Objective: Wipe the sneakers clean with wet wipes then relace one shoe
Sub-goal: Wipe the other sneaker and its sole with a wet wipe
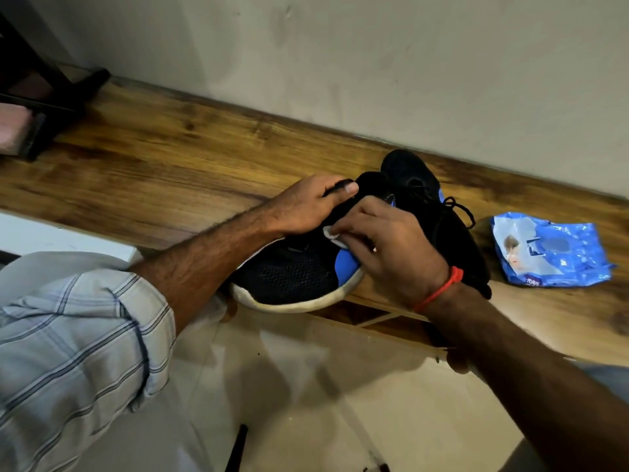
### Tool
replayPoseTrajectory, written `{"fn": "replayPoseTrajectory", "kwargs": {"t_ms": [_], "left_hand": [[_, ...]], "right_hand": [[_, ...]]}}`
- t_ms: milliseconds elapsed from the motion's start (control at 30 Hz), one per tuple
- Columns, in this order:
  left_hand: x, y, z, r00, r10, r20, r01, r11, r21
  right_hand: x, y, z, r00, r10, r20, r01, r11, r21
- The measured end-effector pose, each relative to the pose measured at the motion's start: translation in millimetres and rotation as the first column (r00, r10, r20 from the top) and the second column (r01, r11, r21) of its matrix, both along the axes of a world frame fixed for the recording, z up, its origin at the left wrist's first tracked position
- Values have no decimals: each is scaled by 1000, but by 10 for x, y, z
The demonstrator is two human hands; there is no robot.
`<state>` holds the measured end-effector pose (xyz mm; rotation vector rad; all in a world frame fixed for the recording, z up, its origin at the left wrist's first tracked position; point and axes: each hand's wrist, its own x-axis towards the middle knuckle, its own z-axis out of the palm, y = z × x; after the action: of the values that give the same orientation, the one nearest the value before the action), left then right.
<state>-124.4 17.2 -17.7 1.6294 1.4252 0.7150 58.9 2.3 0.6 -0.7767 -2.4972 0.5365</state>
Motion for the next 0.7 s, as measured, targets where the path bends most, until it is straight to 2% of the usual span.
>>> {"fn": "replayPoseTrajectory", "kwargs": {"t_ms": [133,200,267,333,400,500,600,700], "left_hand": [[-19,14,21,1000,12,5,-13,1000,11],[-12,7,33,1000,-5,29,5,1000,15],[12,-26,17,998,-39,47,39,999,-1],[32,-45,-4,997,-66,38,66,998,-11],[23,-42,-7,998,-58,36,59,998,-14],[-27,-14,43,1000,-3,-1,3,1000,-18],[-57,10,66,1000,3,-13,-3,1000,-18],[-59,15,35,1000,-25,-17,24,999,-47]], "right_hand": [[160,216,22,987,-160,-9,160,986,47],[64,78,10,998,-59,-23,61,996,58],[-61,-124,-28,992,126,-7,-125,991,51],[-63,-140,-42,981,193,34,-194,980,50],[44,32,-40,994,103,47,-107,990,91],[249,305,6,994,-111,0,110,984,137],[359,364,79,957,-268,-112,276,959,61],[317,318,107,936,-319,-149,325,945,21]]}}
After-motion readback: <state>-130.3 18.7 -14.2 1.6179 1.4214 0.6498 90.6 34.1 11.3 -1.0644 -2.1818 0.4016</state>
